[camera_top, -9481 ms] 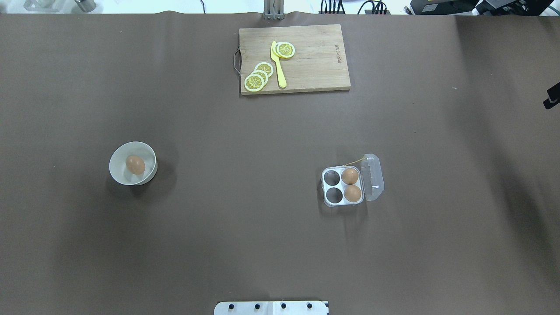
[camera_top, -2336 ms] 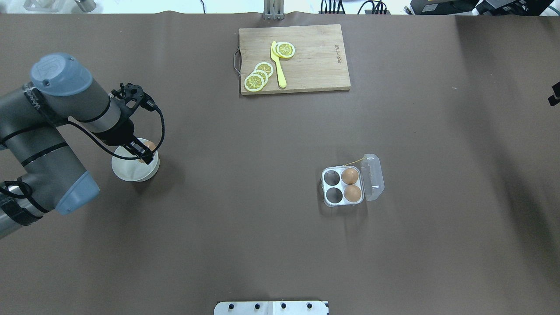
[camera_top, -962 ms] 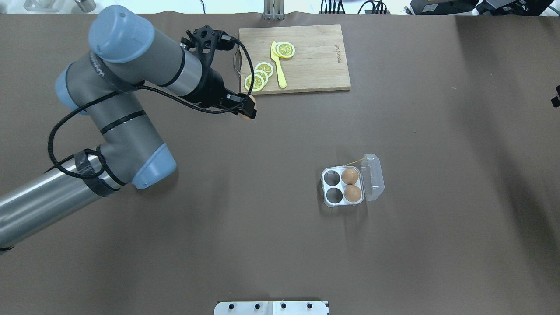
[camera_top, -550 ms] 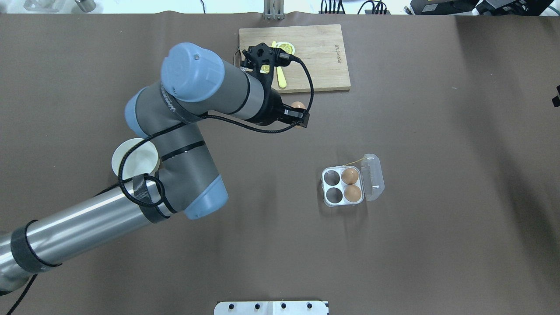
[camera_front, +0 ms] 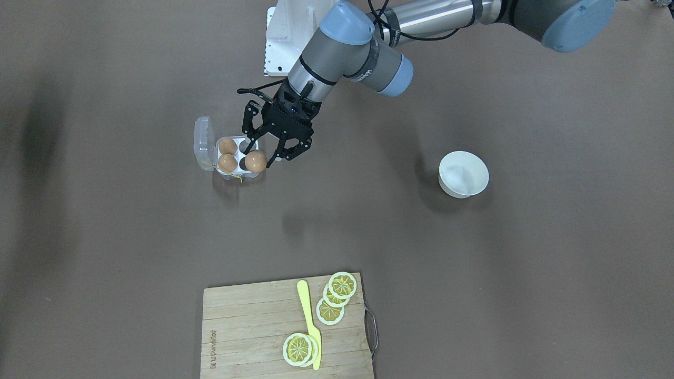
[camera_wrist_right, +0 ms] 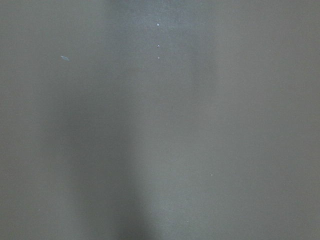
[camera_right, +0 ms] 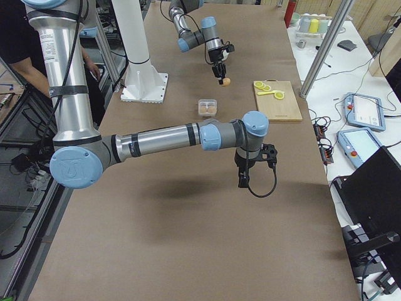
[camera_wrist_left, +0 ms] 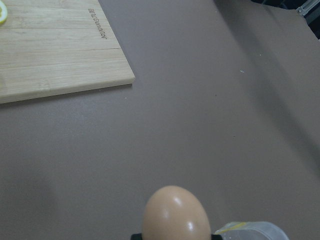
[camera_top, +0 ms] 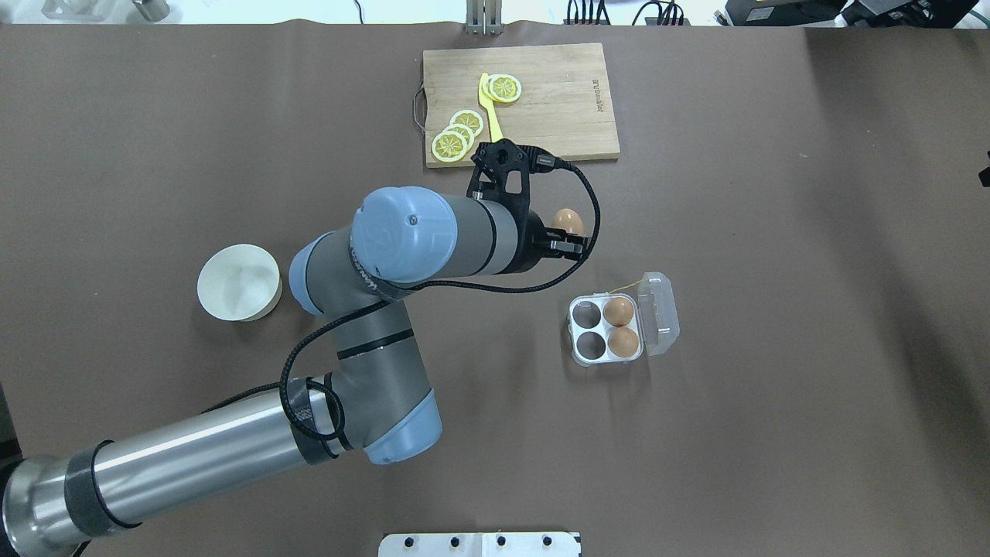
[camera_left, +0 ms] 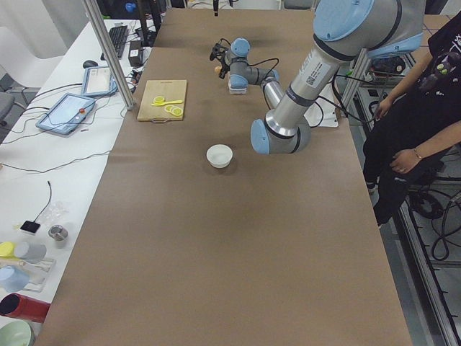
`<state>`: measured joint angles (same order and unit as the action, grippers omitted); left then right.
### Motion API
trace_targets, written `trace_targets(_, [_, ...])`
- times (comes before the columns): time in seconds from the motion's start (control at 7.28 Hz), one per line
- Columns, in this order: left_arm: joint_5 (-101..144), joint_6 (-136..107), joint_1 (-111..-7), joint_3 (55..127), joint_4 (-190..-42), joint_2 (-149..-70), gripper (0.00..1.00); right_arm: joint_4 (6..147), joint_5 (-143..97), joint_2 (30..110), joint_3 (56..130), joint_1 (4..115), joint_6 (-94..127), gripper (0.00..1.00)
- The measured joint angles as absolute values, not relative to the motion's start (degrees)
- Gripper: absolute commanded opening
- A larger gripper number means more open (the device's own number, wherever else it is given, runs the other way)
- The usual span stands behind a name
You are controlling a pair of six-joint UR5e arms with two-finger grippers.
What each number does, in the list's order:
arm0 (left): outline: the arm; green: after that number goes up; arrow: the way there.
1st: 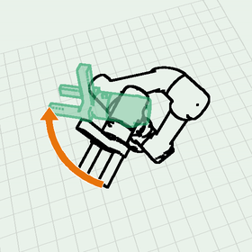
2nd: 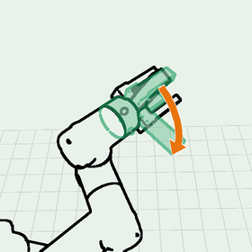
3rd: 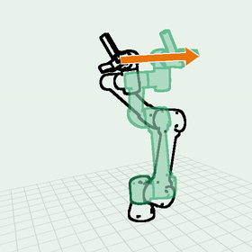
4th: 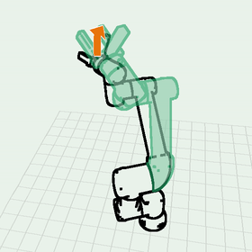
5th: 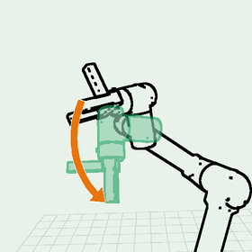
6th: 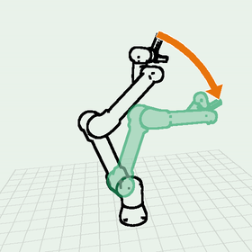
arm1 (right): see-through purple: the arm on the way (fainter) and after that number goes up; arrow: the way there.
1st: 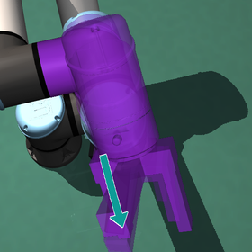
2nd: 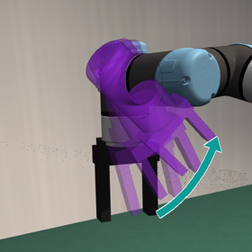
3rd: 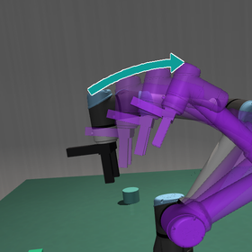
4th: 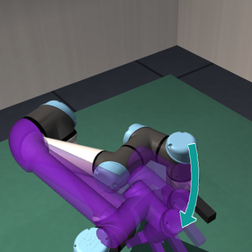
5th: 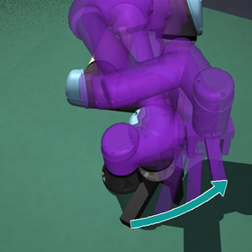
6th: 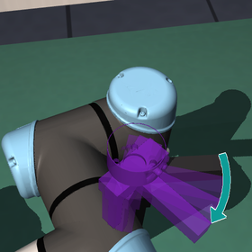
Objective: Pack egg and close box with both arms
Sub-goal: 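Lift the egg with the left gripper and carry it toward the egg box, then lower the egg into the empty cup and open the left gripper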
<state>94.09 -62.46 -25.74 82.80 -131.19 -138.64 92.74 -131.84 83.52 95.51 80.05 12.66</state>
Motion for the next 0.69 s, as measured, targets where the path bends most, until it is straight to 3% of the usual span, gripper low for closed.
trace_targets(0.69, [82.1, -63.8, -21.4, 80.4, -132.5, -138.8, 0.48, 92.7, -133.7, 83.8, 95.7, 80.7, 12.7, 1.0])
